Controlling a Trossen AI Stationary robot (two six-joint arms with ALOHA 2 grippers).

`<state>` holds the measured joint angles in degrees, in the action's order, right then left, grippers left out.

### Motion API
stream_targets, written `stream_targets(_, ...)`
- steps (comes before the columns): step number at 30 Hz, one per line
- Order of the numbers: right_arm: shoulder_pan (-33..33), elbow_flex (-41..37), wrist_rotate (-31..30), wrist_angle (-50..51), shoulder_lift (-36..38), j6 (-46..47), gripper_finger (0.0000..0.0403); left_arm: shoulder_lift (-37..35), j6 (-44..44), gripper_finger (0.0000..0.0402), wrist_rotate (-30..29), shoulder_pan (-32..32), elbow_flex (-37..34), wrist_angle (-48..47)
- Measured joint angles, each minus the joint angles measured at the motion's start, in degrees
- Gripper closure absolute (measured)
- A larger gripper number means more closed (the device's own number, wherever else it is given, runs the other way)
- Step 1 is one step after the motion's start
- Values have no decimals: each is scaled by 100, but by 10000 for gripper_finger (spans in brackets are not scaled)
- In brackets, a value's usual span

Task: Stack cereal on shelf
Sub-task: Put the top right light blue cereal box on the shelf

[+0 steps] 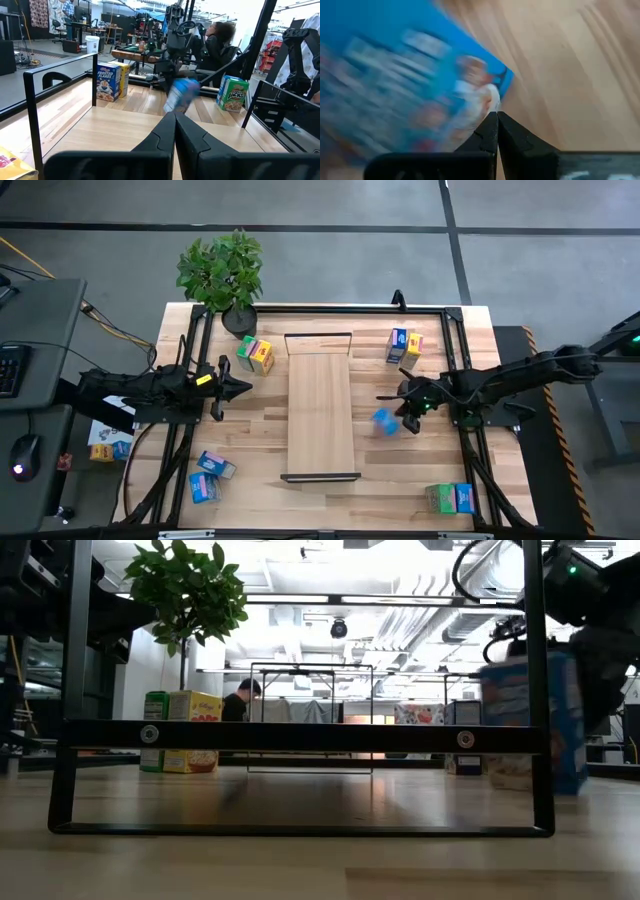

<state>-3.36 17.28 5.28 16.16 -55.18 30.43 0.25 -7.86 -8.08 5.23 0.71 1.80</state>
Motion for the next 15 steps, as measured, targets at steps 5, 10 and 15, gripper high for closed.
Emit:
stream_targets(5, 0, 2, -5, 106, 4, 14, 403, 0, 0, 401, 0, 1, -1, -1)
stream_targets(10, 0, 2, -19, 70, 4, 58, 403, 0, 2, 401, 0, 0, -2, 0)
stream_targets(15, 58, 84, -28, 283, 47, 26, 403, 0, 0, 402, 0, 0, -2, 0)
